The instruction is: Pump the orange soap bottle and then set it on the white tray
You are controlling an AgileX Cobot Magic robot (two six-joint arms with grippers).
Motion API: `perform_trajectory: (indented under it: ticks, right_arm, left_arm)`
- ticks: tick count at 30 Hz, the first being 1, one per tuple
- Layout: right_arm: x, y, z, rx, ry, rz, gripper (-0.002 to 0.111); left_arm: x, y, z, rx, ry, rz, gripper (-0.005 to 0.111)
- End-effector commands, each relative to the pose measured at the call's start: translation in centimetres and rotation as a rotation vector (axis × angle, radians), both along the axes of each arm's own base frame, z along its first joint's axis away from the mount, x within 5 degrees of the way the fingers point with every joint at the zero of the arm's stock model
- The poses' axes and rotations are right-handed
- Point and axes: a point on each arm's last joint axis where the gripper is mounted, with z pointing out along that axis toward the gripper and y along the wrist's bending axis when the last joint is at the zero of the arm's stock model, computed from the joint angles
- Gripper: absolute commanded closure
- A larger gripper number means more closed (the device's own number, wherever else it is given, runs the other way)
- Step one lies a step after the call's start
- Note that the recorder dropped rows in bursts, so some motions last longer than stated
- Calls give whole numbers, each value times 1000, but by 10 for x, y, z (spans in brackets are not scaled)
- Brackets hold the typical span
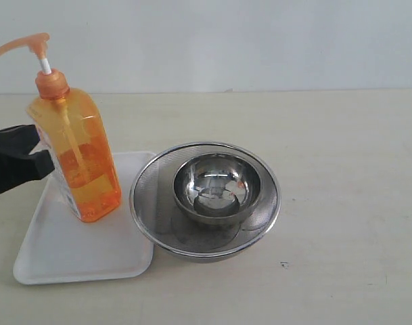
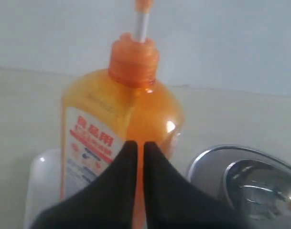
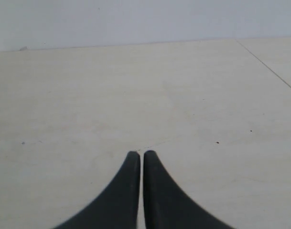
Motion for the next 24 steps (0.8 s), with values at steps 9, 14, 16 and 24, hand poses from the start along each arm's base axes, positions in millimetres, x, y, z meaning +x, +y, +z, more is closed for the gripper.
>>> perform_trajectory:
  ticks: [9, 14, 16, 24]
  right_arm:
    - [0, 0, 1, -6, -16, -1, 108]
    - [0, 0, 1, -6, -16, -1, 108]
    - [0, 0, 1, -6, -16, -1, 108]
    - [0, 0, 1, -9, -16, -1, 108]
  left_arm:
    - [0, 25, 1, 70, -97, 248, 102]
    - [4, 29, -3, 98, -106, 320, 102]
    - [8, 25, -9, 125, -96, 293, 102]
    - [24, 9, -32, 123, -101, 231, 102]
